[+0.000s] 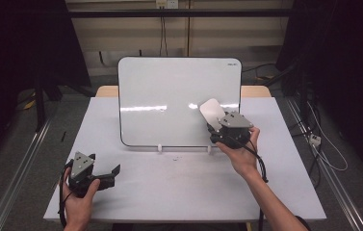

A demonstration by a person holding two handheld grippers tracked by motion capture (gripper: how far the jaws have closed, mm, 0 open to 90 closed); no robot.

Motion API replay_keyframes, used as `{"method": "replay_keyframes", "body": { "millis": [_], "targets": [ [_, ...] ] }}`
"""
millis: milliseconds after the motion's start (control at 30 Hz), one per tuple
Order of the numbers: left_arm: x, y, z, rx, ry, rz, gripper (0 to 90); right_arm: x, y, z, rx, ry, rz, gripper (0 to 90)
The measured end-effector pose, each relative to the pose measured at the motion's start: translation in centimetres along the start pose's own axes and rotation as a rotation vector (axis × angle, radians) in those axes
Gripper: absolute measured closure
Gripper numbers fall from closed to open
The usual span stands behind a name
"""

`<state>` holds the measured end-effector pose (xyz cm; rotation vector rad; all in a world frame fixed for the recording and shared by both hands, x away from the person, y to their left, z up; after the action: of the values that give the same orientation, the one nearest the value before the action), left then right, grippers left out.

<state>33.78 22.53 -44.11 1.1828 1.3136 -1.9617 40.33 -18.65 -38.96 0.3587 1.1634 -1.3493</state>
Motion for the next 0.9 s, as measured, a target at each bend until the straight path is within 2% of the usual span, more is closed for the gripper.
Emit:
{"method": "replay_keyframes", "body": {
  "millis": [233,300,467,500,633,900],
  "targets": [
    [-0.1,0.0,-0.1,0.009,0.002,-0.004,5.6,1.2,-0.4,0.4,0.006,-0.004,-0.016,31.9],
    [-0.1,0.0,-0.2,-0.005,0.009,0.003,5.6,1.7,-0.5,0.7,0.012,0.009,-0.023,31.9],
    [-0.3,0.1,0.2,0.007,0.003,0.008,5.6,2.4,-0.6,1.1,0.027,0.020,-0.029,31.9],
    [-0.4,0.1,0.2,-0.003,0.014,0.008,5.6,2.5,-0.6,1.1,0.029,0.020,-0.030,32.0],
    [-0.2,0.2,0.4,0.008,0.012,-0.013,5.6,3.1,-0.4,0.9,0.031,0.009,-0.047,31.9],
    [-0.2,0.7,0.4,0.000,-0.004,-0.013,5.6,3.6,0.6,0.6,0.044,-0.003,-0.068,31.9]
  ]
}}
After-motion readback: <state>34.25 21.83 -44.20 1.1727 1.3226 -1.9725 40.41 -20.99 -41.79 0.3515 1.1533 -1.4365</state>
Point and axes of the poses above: each handheld gripper's, and its own axes: y roughly forward along the jaws, x roughly out of its underside, z roughly to its right, the point moved 3 cm from there along y, roughly forward along the jaws, and after that the axes turned 11 degrees about -y, right-handed, at the moved point
